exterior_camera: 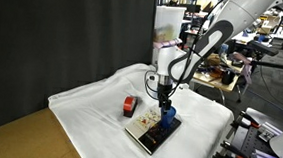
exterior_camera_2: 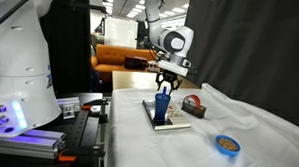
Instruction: Remove the marker from the blue cup.
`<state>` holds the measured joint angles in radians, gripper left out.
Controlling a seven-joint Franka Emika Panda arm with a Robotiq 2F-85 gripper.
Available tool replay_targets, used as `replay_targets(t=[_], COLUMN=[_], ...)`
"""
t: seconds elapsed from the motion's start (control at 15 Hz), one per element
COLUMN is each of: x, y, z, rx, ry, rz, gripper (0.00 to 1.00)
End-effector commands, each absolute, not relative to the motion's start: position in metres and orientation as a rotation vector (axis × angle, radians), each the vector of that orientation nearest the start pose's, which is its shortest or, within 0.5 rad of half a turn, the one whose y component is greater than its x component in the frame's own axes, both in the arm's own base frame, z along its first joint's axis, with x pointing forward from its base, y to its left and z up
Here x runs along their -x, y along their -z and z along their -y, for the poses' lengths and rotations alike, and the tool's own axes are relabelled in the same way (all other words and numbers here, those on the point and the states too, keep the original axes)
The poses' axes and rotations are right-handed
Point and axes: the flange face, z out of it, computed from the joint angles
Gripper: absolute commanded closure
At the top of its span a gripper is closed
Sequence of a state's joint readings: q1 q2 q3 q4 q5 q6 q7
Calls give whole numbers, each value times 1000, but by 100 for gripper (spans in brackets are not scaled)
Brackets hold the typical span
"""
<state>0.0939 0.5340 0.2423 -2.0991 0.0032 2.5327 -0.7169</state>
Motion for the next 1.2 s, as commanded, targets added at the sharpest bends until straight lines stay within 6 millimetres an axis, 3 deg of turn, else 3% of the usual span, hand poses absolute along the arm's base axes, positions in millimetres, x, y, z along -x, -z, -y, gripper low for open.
replay_targets(t=[0.0,0.33,0.4,1.13], x=[-539,-539,-539,-540], y=[-162,-163,-162,-163], z=[-190,-190,-190,-188], rx=[2627,2630,2630,2644], ry=[-100,-101,-101,-100], rz=[1450,1446,1447,1443], gripper=[62,96,99,95])
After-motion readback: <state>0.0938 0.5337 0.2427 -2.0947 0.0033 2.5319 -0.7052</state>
